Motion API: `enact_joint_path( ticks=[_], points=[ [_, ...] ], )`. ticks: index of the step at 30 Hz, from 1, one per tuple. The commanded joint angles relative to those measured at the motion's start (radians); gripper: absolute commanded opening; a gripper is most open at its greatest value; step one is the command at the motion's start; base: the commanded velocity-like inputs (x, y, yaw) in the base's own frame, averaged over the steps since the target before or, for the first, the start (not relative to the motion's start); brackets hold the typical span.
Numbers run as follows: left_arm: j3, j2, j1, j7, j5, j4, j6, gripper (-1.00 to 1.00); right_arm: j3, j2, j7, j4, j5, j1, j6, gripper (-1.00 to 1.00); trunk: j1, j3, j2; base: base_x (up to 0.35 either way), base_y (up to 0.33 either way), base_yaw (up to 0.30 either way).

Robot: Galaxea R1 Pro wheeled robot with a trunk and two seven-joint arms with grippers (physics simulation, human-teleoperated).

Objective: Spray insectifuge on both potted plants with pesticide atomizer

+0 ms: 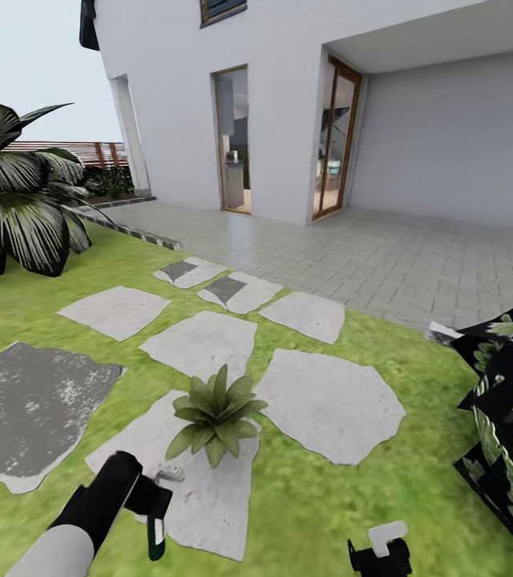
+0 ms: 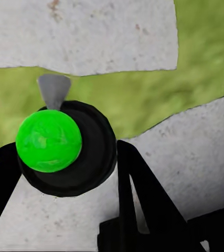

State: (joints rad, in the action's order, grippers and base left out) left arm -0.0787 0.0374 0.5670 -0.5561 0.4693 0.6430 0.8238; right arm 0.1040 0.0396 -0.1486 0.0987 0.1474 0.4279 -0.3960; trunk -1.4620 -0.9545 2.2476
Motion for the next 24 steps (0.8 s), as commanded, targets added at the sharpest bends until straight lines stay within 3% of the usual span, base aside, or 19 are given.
enact_joint_path(
  ticks=[1,7,8,24],
  points=[
    [-0.004,0.000,0.001,-0.015,0.011,0.010,0.007,-1.00,0.008,0.000,-0.010,-0.001,0.008,0.000,0.000,1.00,0.000,-0.001,0.000,0.115,-0.267,0.192],
    [0.013,0.001,0.000,-0.036,0.011,0.033,0.015,-1.00,0.008,0.000,-0.010,-0.001,0.008,0.000,0.000,1.00,0.000,-0.001,0.000,0.133,-0.228,0.067],
    [0.022,0.003,-0.004,-0.038,0.011,0.083,0.035,-1.00,0.009,-0.001,-0.006,-0.073,0.014,-0.045,0.003,1.00,0.000,-0.001,0.000,0.080,0.000,0.000],
    [0.022,0.015,-0.005,-0.038,0.011,0.081,0.035,-1.00,0.009,-0.001,-0.006,-0.074,0.014,-0.050,0.003,1.00,0.000,-0.001,0.000,0.072,0.000,0.000]
  ],
)
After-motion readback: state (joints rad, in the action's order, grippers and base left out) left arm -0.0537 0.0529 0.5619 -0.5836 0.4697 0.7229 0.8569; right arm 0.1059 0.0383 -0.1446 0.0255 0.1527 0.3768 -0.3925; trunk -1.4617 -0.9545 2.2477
